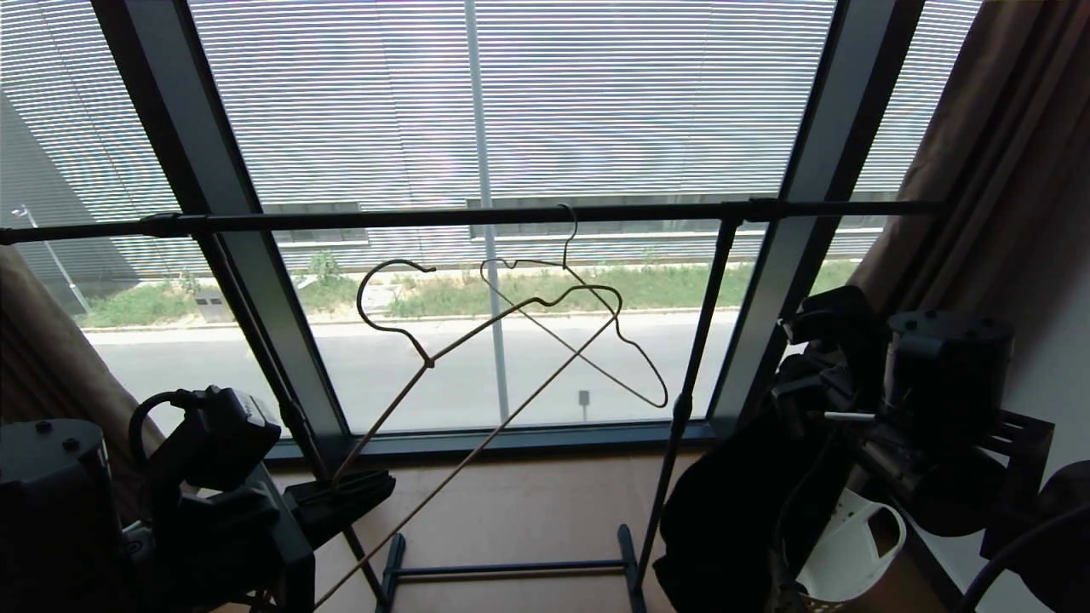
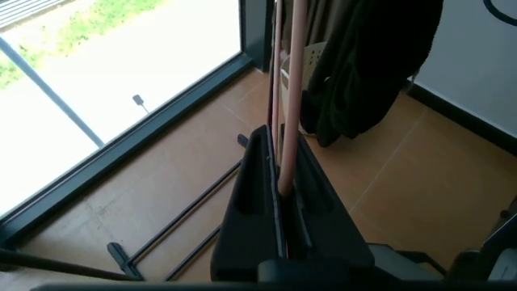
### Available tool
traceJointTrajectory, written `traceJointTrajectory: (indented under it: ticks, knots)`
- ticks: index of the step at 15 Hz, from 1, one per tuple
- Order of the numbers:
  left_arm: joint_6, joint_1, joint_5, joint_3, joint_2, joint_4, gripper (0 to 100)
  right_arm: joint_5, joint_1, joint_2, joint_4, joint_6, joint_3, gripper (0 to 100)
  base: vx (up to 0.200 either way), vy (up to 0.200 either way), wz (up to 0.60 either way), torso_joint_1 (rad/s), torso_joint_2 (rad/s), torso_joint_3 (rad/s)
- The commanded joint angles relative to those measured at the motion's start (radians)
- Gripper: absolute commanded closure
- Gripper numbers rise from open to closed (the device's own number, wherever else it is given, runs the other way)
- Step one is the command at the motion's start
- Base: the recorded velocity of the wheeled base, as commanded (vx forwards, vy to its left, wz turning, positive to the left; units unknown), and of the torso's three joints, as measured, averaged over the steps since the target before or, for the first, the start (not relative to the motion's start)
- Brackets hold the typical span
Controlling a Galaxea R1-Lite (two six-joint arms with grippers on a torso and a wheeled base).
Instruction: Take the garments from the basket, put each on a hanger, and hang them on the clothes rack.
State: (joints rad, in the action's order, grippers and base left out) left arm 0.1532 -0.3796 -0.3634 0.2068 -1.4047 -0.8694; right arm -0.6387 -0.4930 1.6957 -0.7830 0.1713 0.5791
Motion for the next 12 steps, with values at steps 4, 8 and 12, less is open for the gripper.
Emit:
traceJointTrajectory:
  ticks: [4,8,12]
  knots:
    - [0.014,-0.044,0.0,-0.003,-0.074,0.0,100,-0.032,0.062,0.082,-0.015,-0.003,0.056,100,0.0,0.0,0.0,0.0,0.0,0.0]
    - [0.085,-0.15,0.0,0.069,-0.163,-0.008,100,-0.044,0.079,0.045,-0.002,0.024,0.096,100,0.0,0.0,0.0,0.0,0.0,0.0]
    - [0.097,-0.17,-0.042,0.056,-0.24,-0.062,100,-0.044,0.094,0.042,-0.005,0.102,0.133,100,0.0,0.0,0.0,0.0,0.0,0.0]
